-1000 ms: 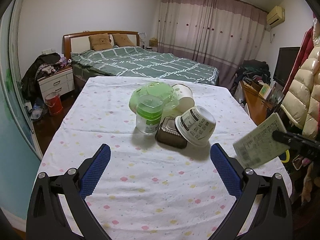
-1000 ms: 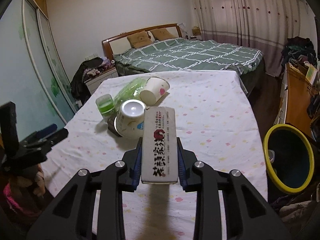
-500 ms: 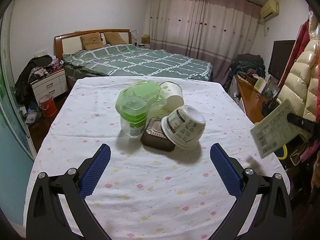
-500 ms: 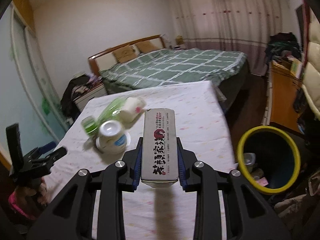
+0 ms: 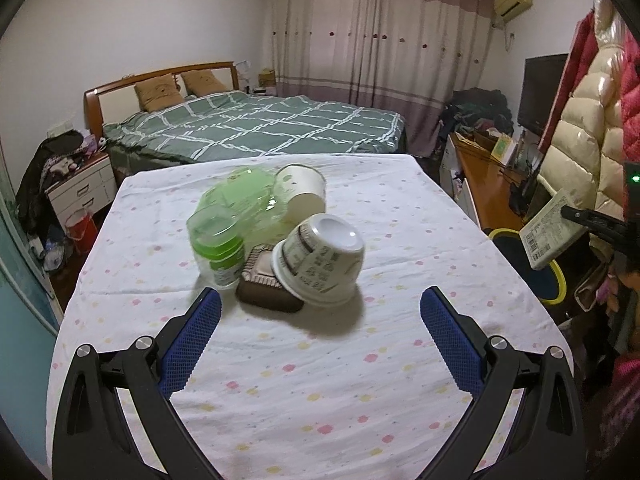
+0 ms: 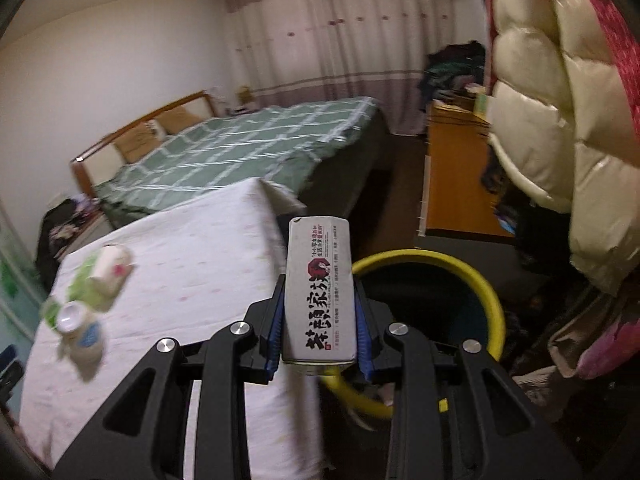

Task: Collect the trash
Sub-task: 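Carry the tube box over the bin and open the right gripper, then grasp the upturned white bowl-shaped cup with the left gripper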

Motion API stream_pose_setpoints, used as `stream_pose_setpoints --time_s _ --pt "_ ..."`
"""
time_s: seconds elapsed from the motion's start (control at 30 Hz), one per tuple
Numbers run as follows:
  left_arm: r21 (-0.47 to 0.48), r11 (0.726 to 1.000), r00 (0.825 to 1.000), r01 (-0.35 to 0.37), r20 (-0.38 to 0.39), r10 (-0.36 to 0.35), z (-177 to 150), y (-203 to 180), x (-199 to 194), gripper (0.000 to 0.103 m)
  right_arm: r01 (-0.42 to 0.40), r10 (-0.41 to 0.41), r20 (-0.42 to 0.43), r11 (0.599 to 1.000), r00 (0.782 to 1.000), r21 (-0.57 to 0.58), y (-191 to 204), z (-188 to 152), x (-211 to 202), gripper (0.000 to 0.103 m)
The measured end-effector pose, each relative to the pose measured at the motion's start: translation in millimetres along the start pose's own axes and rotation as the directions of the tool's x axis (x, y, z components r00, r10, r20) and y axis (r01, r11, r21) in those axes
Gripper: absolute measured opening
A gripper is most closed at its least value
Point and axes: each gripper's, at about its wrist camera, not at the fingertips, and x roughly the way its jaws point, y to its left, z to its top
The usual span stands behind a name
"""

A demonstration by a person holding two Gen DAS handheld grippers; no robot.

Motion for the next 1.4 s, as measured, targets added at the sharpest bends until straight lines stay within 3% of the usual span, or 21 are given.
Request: stream_pose_setpoints --time_s 0.17,0.37,0.53,0.87,1.03,1.27,1.4 --pt "0.025 1.0 1.0 0.01 -0.009 -0.01 3 -9 5 0.098 0.089 -0.087 -0.06 0.996 0.994 0.027 -33 0 38 0.029" --pt "0.043 0.999 1.0 0.015 -0.021 -0.015 6 -13 15 0.098 0.144 -0.135 -0.12 0.987 0.984 0.072 -60 -4 70 0.031" --pt "0.054 0.998 0.999 0.021 -0.031 -0.02 9 -12 24 0.098 0.142 -0.131 -0.113 0.986 0.985 0.087 -60 -12 66 0.038" --pt "0.14 0.99 0.998 0.015 -0.06 -0.007 26 -11 58 0.098 0.102 -0.092 -0.131 0.992 0.987 0.073 -45 -26 72 0.039" --pt "0.173 0.983 0.994 0.064 -0.095 -0.048 35 -16 80 0.098 0.094 -0.082 -0.148 0.993 0.986 0.074 -42 -29 79 0.039" --pt "0.216 0.974 0.989 0.068 -0.143 -0.037 37 -24 114 0.098 0.082 -0.069 -0.155 0.994 0.985 0.078 -41 -31 81 0.039" --pt "0.246 0.968 0.989 0.042 -0.146 -0.005 37 -26 126 0.091 0.077 -0.064 -0.153 0.994 0.986 0.081 -42 -32 79 0.041"
